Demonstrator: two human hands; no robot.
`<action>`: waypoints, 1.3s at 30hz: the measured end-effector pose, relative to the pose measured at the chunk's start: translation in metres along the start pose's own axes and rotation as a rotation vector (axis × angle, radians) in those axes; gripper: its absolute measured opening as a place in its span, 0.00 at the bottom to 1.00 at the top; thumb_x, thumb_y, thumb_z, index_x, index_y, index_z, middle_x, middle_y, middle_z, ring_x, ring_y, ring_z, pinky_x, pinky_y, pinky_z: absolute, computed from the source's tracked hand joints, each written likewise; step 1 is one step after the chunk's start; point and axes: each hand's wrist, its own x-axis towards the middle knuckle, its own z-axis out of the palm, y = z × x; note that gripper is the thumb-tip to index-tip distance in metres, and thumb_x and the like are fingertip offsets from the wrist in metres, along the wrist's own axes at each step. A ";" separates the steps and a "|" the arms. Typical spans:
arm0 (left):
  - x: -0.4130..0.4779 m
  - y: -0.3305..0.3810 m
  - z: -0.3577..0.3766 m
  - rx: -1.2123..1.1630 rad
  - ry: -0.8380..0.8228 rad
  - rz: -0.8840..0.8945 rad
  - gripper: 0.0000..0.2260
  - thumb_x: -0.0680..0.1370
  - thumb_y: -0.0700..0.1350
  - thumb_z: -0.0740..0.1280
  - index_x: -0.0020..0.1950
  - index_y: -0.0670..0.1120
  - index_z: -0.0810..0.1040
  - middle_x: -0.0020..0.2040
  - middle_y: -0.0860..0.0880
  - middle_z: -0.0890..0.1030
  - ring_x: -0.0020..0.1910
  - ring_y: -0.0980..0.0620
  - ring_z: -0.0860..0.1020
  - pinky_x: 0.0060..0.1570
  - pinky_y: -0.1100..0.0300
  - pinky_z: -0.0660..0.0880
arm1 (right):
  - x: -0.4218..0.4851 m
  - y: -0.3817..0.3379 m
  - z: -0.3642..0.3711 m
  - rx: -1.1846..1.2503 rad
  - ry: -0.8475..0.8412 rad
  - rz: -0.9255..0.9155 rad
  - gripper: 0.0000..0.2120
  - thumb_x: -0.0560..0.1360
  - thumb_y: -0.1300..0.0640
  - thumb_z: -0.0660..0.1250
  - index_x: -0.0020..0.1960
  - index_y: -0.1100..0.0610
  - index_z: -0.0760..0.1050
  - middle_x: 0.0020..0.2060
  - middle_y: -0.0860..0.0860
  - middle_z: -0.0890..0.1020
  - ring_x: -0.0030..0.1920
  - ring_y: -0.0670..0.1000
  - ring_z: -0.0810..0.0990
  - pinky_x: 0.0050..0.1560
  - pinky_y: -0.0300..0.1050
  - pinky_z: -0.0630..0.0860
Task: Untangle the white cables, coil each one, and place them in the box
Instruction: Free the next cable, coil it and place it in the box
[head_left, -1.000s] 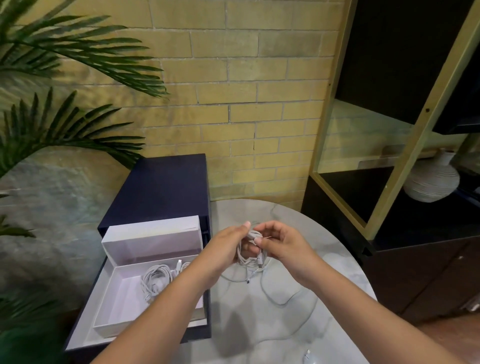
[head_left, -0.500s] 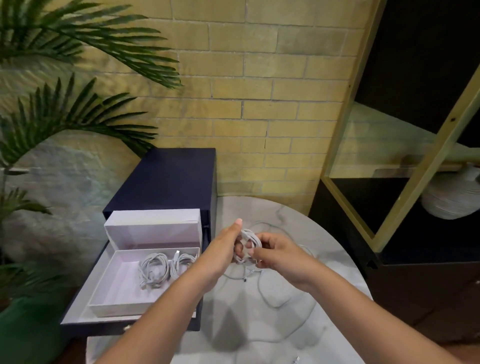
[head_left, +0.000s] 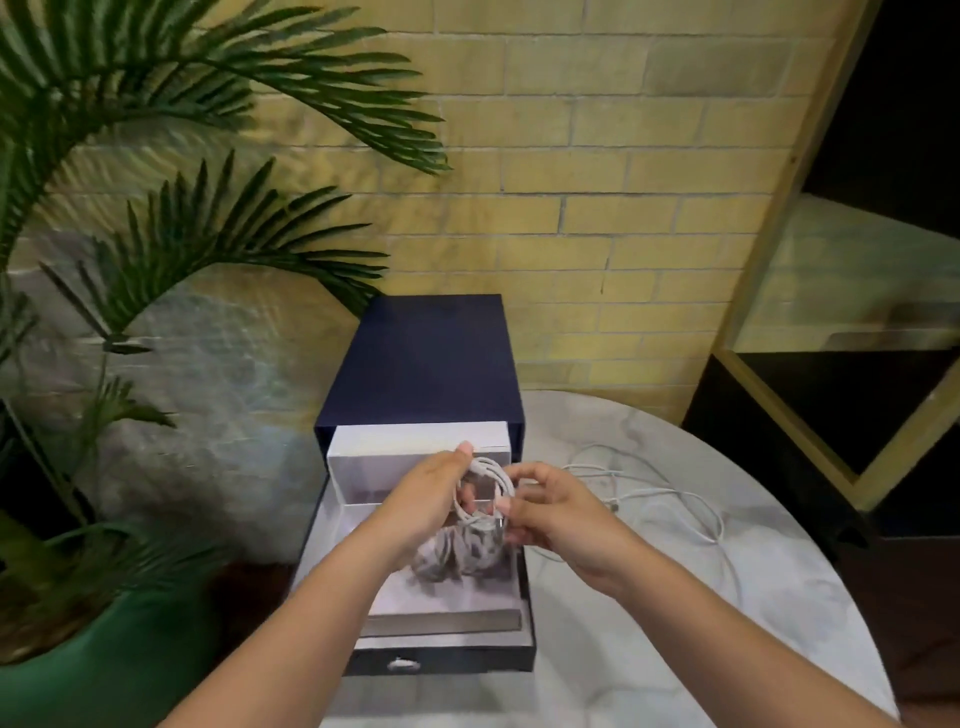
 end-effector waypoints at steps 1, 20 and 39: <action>-0.001 -0.002 -0.013 -0.007 -0.001 0.000 0.17 0.81 0.58 0.57 0.46 0.47 0.78 0.34 0.49 0.78 0.35 0.51 0.76 0.45 0.53 0.73 | 0.005 0.004 0.011 -0.005 0.046 -0.007 0.11 0.75 0.65 0.69 0.55 0.57 0.73 0.42 0.56 0.81 0.39 0.52 0.79 0.41 0.43 0.78; 0.001 -0.050 -0.120 1.014 0.173 0.162 0.09 0.73 0.50 0.66 0.38 0.48 0.81 0.36 0.51 0.81 0.37 0.54 0.78 0.36 0.58 0.77 | 0.022 0.052 0.061 -0.948 0.346 -0.130 0.07 0.73 0.58 0.68 0.44 0.47 0.74 0.42 0.41 0.77 0.43 0.45 0.75 0.47 0.38 0.72; 0.009 -0.077 -0.115 1.359 0.087 0.287 0.16 0.76 0.59 0.60 0.55 0.51 0.78 0.49 0.50 0.81 0.46 0.50 0.80 0.39 0.59 0.74 | 0.011 0.081 0.036 -1.509 0.411 -0.271 0.16 0.61 0.63 0.77 0.46 0.51 0.82 0.51 0.47 0.80 0.51 0.56 0.76 0.44 0.52 0.76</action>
